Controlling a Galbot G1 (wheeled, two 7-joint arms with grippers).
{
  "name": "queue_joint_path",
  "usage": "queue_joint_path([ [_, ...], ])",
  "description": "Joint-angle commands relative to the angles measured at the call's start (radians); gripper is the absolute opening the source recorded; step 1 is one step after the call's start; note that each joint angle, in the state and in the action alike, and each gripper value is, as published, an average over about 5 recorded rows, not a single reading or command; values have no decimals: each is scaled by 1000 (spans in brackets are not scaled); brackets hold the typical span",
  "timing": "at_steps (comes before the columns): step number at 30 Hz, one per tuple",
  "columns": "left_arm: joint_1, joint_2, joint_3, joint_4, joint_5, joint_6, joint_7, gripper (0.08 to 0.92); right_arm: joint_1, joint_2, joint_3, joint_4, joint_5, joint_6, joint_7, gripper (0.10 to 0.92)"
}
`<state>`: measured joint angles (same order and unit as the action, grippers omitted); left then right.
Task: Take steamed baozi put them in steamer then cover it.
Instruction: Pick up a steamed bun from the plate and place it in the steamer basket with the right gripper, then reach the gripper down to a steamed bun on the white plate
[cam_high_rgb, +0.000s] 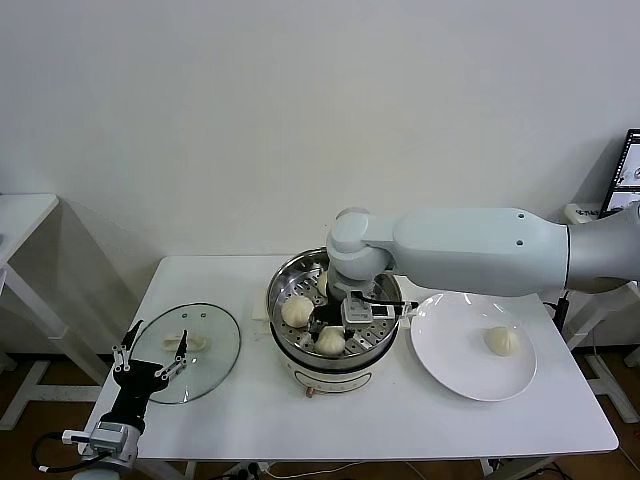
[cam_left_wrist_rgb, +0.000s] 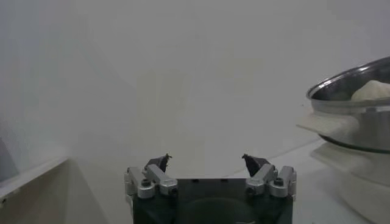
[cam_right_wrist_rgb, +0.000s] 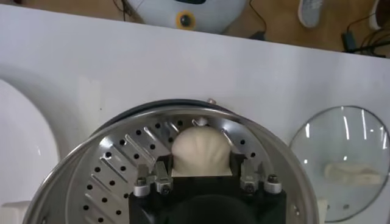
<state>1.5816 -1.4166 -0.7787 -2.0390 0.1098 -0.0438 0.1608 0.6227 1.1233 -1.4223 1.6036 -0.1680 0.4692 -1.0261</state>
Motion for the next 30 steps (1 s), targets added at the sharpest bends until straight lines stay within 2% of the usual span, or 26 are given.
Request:
queue_joint_path([
  [1, 2, -1, -2, -3, 0, -1, 0, 823, -11, 12, -2, -11, 0, -7, -9, 664],
  [8, 4, -1, -3, -9, 0, 0, -1, 823, 41, -55, 65, -8, 59, -4, -14, 810],
  [15, 8, -1, 15, -27, 4, 3, -6, 823, 179, -259, 118, -30, 222, -32, -91, 822],
  [21, 19, -1, 30, -44, 11, 2, -10, 823, 175, -478, 112, -47, 369, -280, -218, 823],
  [25, 29, -1, 34, -59, 15, 1, -11, 823, 80, -613, 123, -79, 361, -428, -263, 823],
  [30, 35, -1, 44, -71, 20, 0, -16, 823, -215, -711, 332, -183, 215, -476, -262, 823],
])
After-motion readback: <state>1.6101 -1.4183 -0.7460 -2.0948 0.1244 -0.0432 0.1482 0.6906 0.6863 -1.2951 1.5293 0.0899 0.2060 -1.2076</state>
